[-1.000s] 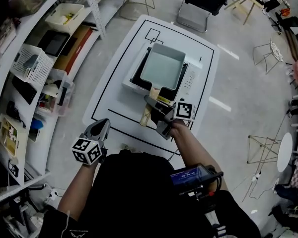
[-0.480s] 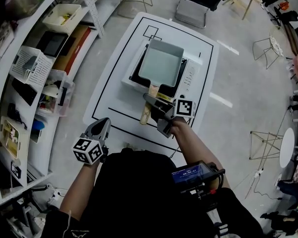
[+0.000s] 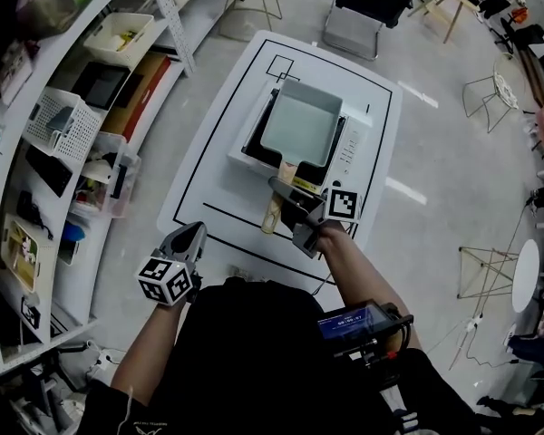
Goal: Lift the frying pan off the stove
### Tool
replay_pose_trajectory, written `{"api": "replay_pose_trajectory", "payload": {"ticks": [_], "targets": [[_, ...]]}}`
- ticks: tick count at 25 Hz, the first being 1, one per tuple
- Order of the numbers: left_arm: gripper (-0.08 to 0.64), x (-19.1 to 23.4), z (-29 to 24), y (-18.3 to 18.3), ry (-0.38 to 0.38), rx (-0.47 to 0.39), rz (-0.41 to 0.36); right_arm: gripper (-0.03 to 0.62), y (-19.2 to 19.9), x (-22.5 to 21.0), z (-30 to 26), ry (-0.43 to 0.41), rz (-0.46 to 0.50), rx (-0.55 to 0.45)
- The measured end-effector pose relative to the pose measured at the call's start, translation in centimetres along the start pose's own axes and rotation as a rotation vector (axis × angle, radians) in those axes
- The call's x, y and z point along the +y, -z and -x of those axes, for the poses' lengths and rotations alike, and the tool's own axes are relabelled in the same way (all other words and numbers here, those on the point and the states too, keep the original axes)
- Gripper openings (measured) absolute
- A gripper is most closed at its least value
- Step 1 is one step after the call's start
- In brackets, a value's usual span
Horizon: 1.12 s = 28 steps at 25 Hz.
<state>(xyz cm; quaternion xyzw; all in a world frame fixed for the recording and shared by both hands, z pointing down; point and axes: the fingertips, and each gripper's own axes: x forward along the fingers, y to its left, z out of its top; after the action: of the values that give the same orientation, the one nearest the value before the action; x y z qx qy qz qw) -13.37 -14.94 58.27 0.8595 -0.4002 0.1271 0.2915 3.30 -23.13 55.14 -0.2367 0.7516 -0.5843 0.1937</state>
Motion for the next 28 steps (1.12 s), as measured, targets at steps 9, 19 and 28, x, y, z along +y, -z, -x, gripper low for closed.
{"api": "replay_pose_trajectory", "payload": {"ticks": [9, 19, 28], "targets": [[0.009, 0.3, -0.1, 0.0, 0.015, 0.01, -0.01, 0.164, -0.2, 0.6, 0.2, -0.011, 0.025, -0.012], [0.009, -0.3, -1.0, -0.4, 0.072, 0.023, -0.035, 0.165, 0.1, 1.3, 1.9, 0.001, 0.046, -0.055], [0.009, -1.9, -3.0, -0.6, 0.142, 0.07, -0.079, 0.166, -0.3, 2.1, 5.2, 0.005, 0.067, -0.14]]}}
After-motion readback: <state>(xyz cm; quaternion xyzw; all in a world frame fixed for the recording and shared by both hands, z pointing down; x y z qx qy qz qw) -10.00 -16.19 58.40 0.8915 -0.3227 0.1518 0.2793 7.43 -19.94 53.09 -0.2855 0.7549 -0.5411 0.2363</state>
